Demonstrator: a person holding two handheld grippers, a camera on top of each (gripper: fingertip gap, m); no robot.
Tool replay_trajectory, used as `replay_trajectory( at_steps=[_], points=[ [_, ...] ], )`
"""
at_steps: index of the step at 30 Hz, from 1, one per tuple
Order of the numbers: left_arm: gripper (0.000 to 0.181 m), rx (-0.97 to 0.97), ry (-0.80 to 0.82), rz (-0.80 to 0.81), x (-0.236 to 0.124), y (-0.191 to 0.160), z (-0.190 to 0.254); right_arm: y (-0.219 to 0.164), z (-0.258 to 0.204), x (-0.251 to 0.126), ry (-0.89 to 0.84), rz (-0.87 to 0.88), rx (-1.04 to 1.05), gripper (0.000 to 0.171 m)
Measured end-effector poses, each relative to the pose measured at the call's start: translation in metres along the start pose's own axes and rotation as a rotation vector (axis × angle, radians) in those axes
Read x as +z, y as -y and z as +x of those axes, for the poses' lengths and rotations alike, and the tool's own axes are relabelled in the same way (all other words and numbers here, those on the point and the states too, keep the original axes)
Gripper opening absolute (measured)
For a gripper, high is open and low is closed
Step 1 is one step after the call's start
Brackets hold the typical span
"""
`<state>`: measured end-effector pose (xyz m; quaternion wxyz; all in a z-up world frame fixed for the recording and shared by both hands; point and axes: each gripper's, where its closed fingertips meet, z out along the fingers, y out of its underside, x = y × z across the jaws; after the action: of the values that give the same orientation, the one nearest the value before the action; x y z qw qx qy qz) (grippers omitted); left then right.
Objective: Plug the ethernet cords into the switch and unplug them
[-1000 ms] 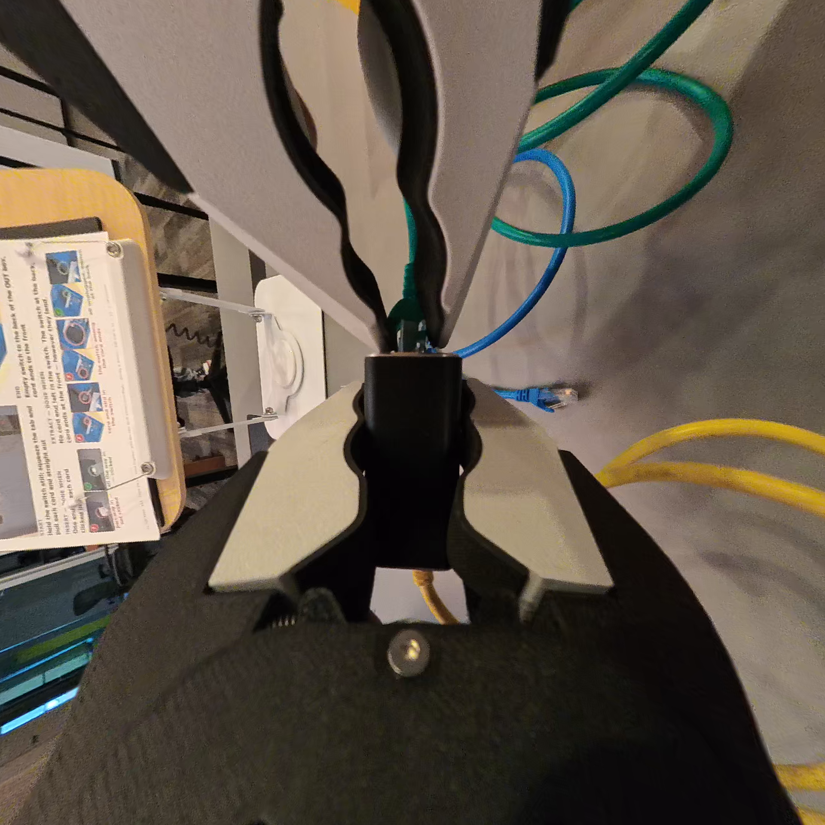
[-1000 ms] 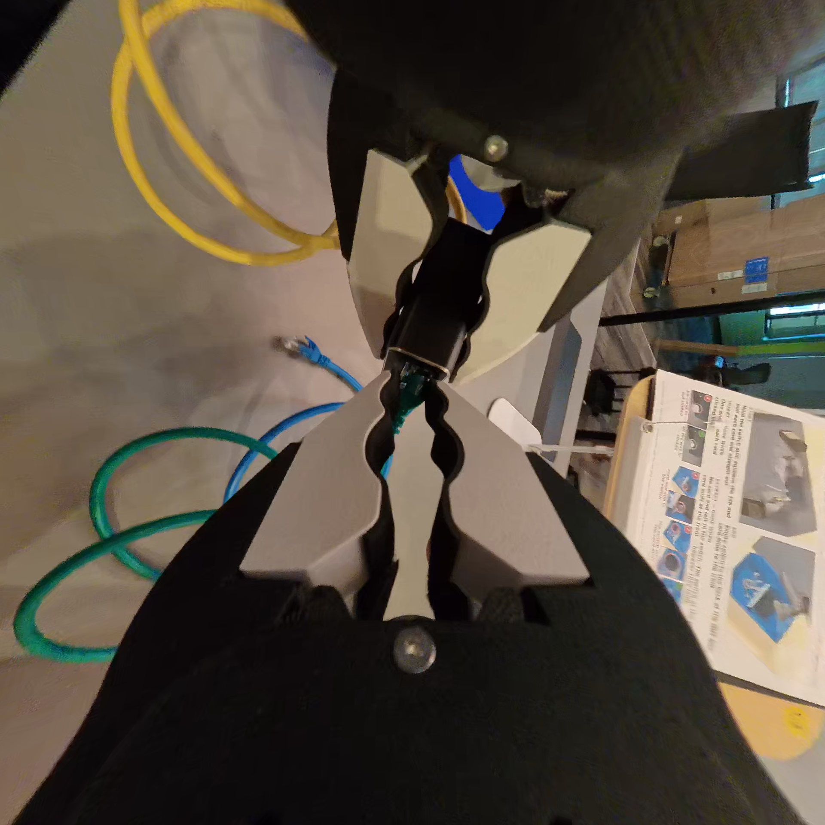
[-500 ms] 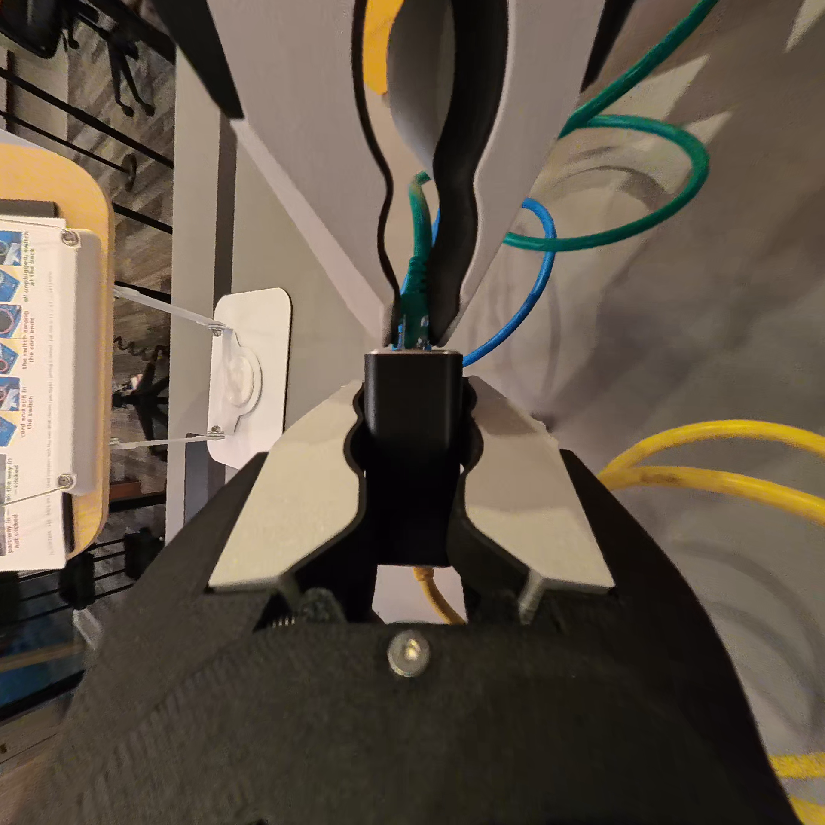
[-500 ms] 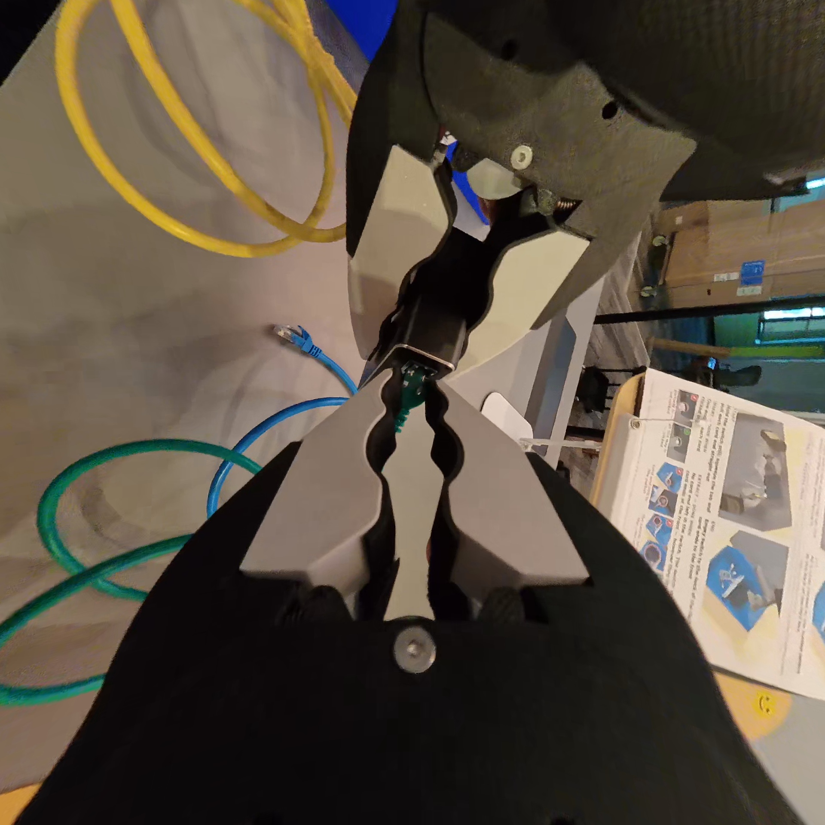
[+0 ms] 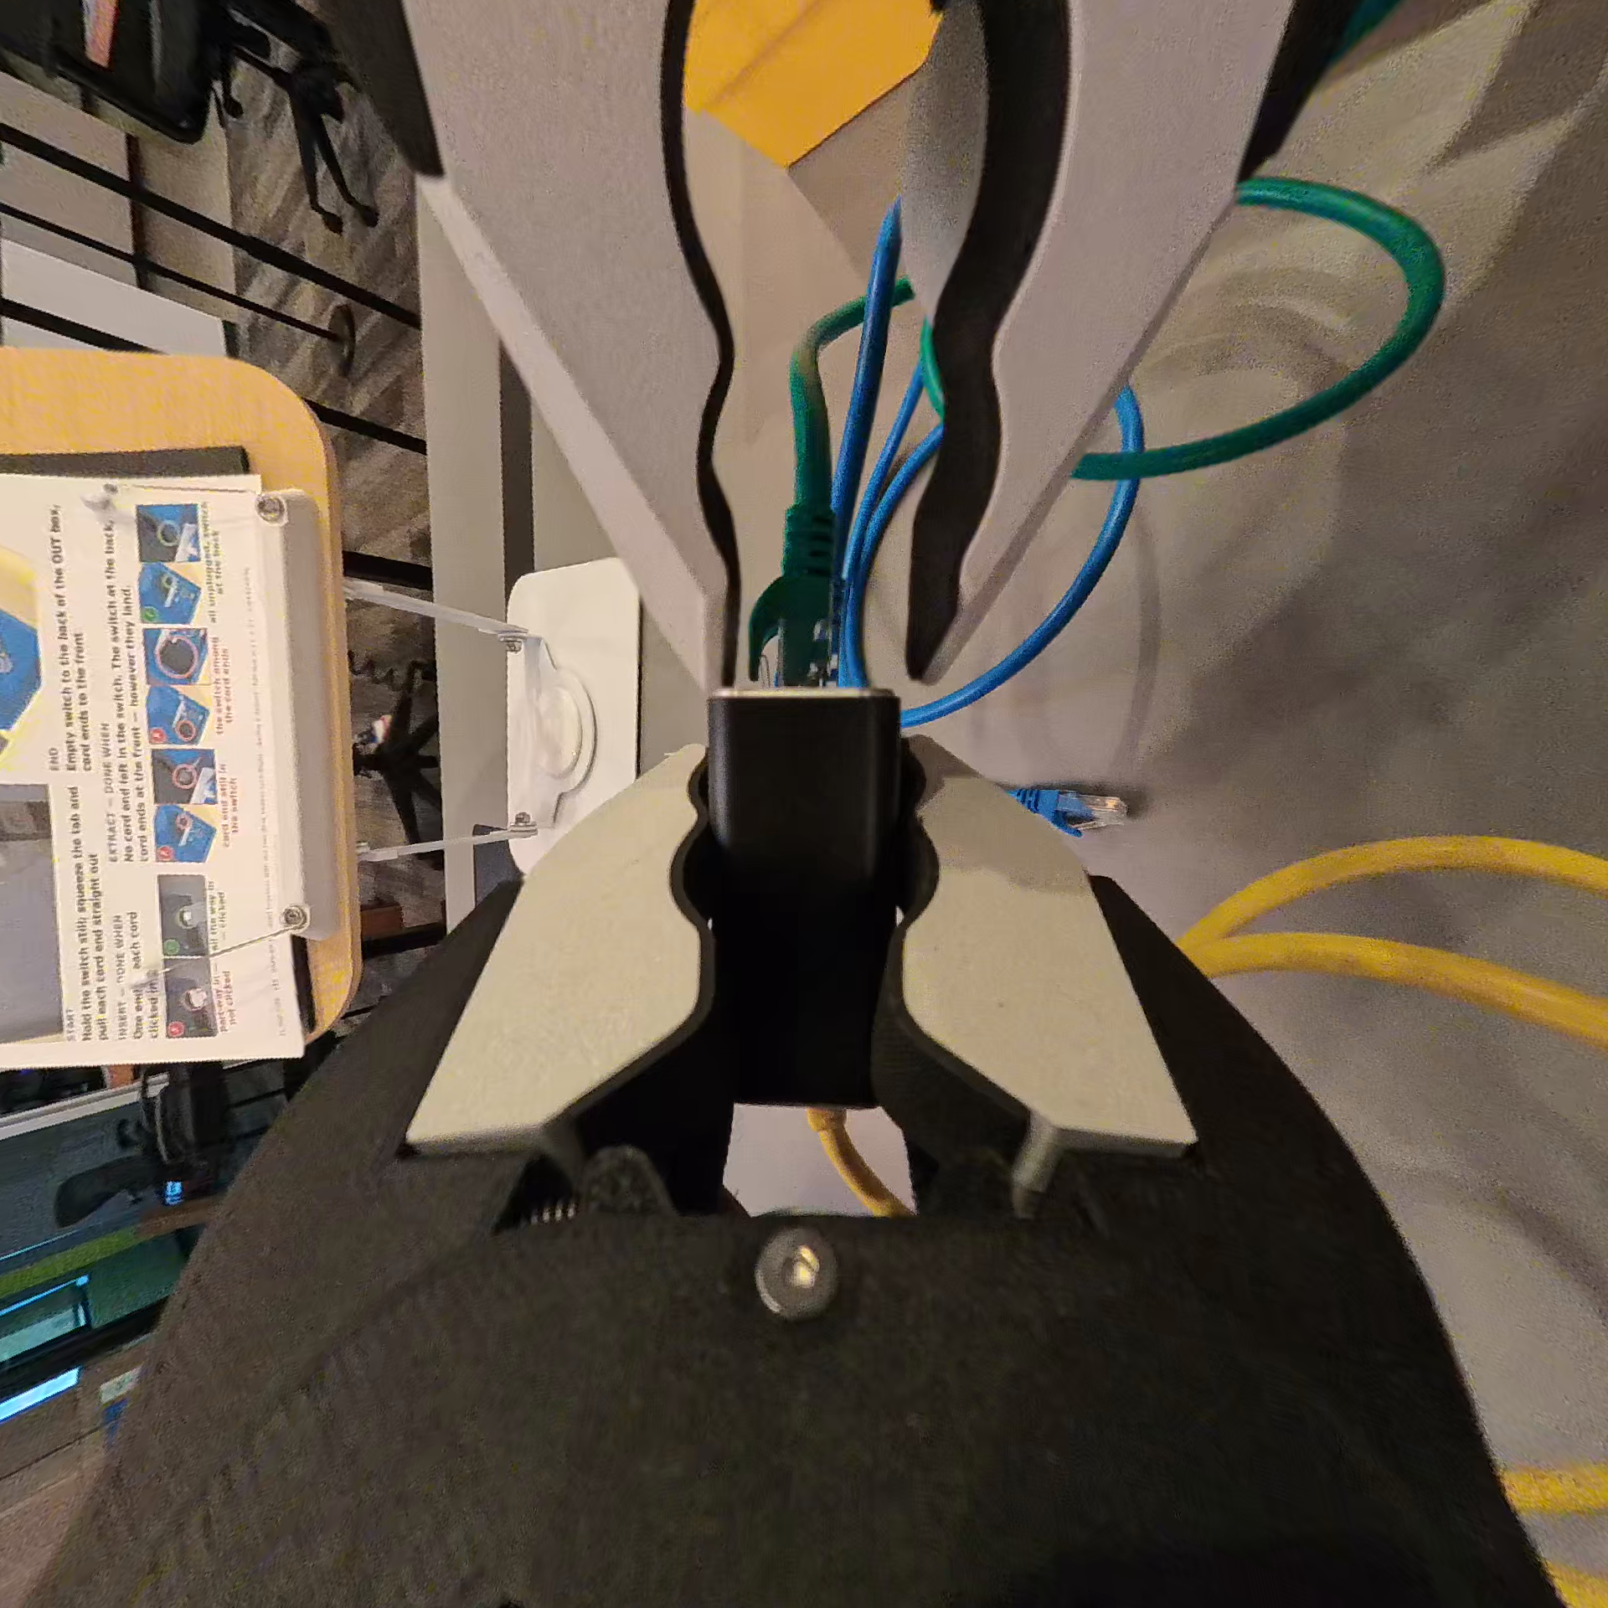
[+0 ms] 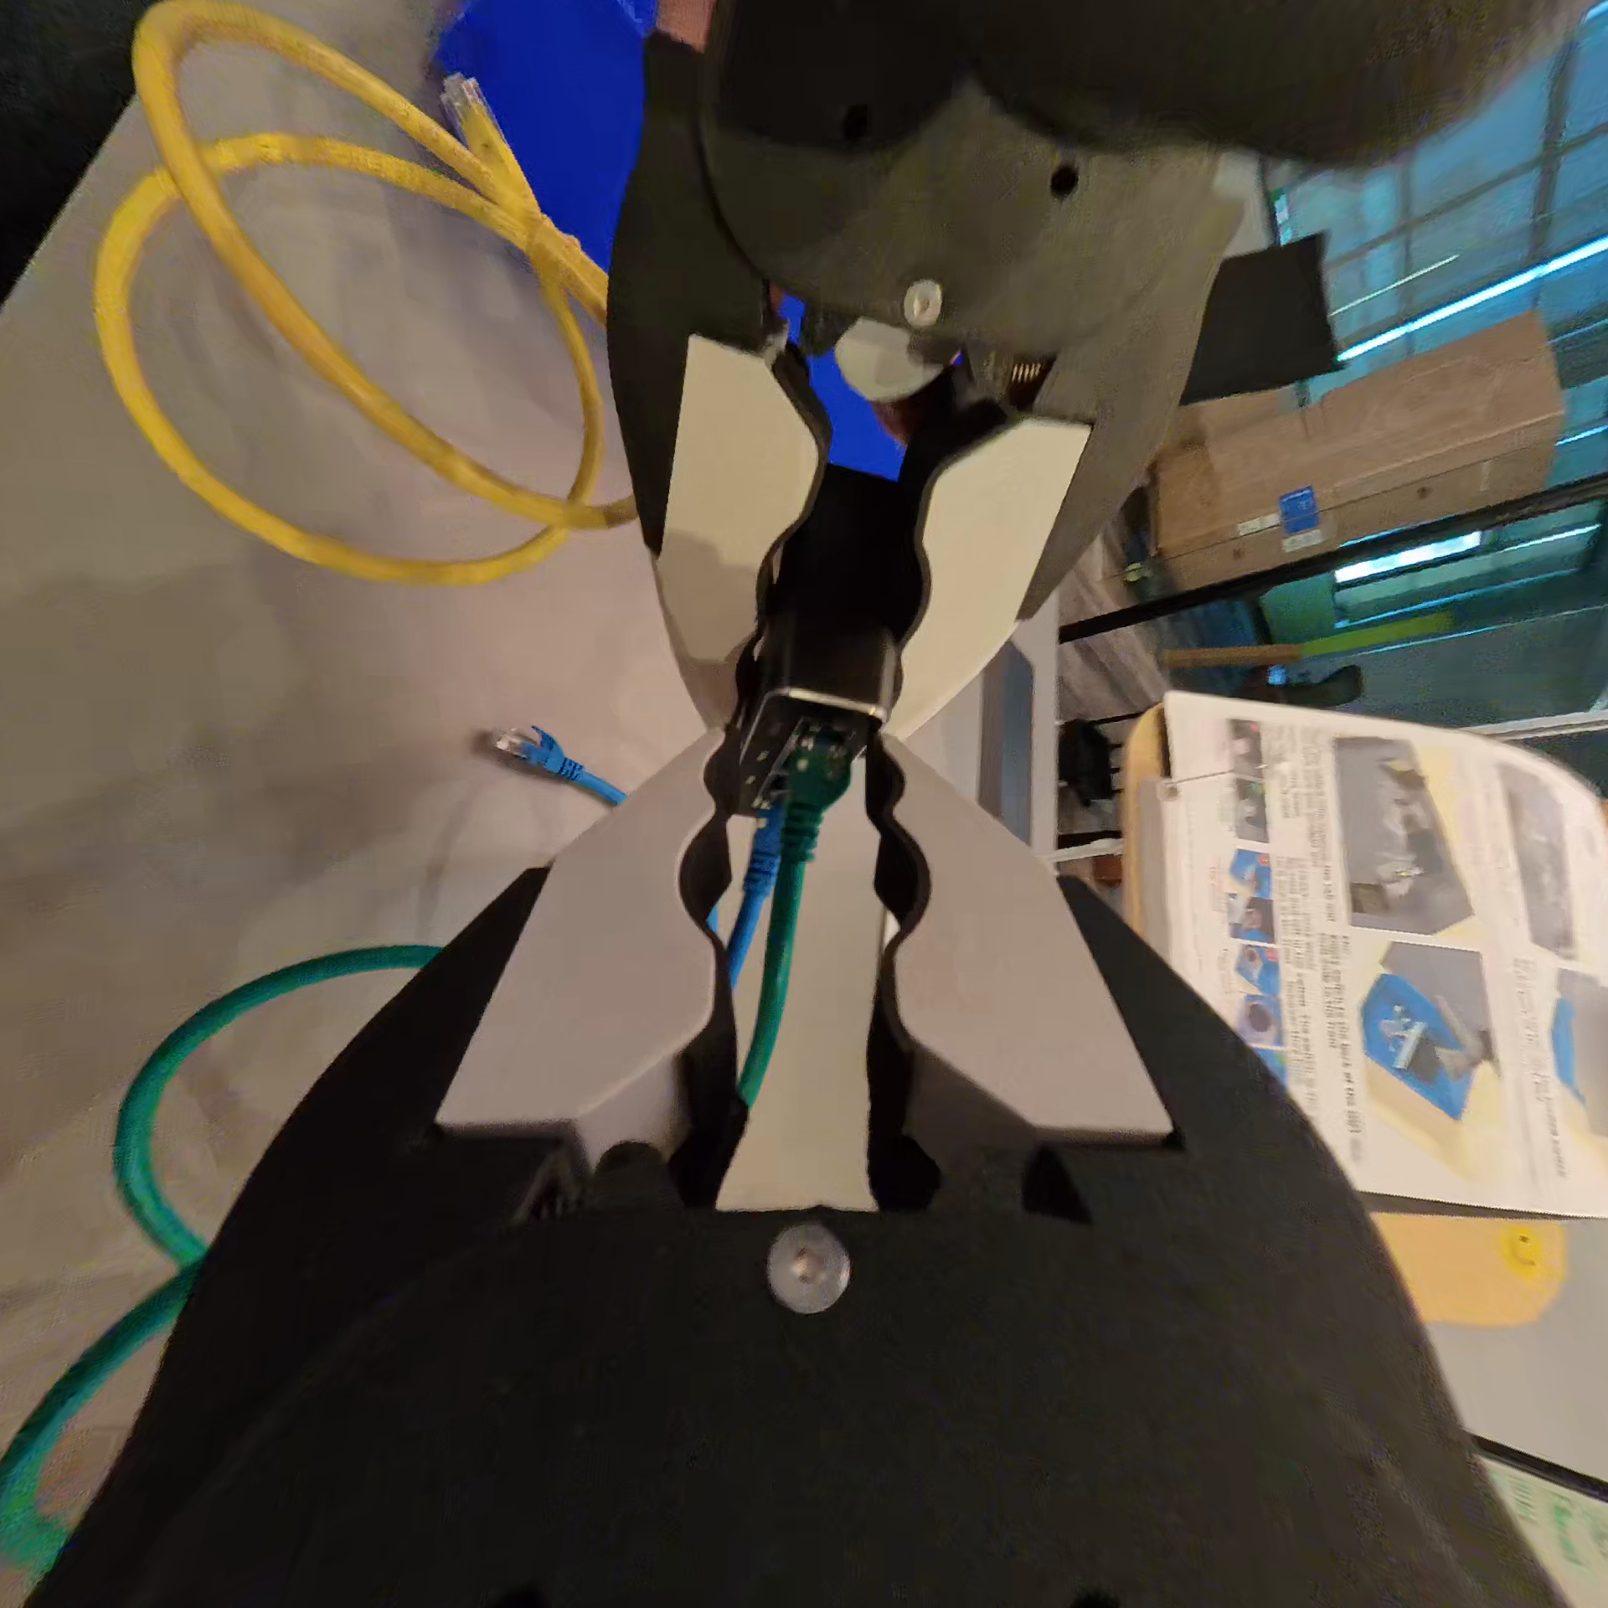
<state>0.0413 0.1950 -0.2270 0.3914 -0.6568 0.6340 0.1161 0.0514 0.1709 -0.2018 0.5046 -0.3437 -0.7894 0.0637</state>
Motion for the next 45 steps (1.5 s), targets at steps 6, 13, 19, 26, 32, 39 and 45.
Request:
replay_trajectory(
  at_steps=[6, 13, 19, 26, 32, 39, 45],
  points=[
    [0.037, 0.009, -0.011, -0.005, -0.001, 0.004, 0.0, 0.001, 0.005, -0.006, -0.014, -0.019, -0.023, 0.008],
    [0.036, 0.014, 0.0, -0.002, -0.005, 0.009, -0.005, -0.005, 0.009, -0.009, -0.014, -0.051, -0.019, 0.011],
    [0.037, 0.031, 0.007, -0.005, -0.006, 0.011, -0.006, -0.004, 0.01, -0.011, -0.004, -0.043, -0.039, 0.01],
    [0.036, 0.048, 0.015, -0.013, -0.003, 0.01, -0.006, -0.006, 0.006, -0.009, 0.064, -0.095, -0.127, 0.008],
    [0.036, 0.035, 0.015, -0.037, 0.003, 0.003, -0.004, -0.012, 0.002, -0.001, 0.131, -0.13, -0.132, 0.007],
    [0.037, -0.051, -0.048, 0.022, 0.015, -0.006, 0.005, -0.02, -0.004, 0.009, 0.118, -0.196, -0.174, 0.007],
    [0.037, -0.083, -0.038, 0.089, 0.014, 0.001, 0.004, -0.017, -0.001, 0.003, 0.135, -0.099, -0.049, 0.007]
  ],
)
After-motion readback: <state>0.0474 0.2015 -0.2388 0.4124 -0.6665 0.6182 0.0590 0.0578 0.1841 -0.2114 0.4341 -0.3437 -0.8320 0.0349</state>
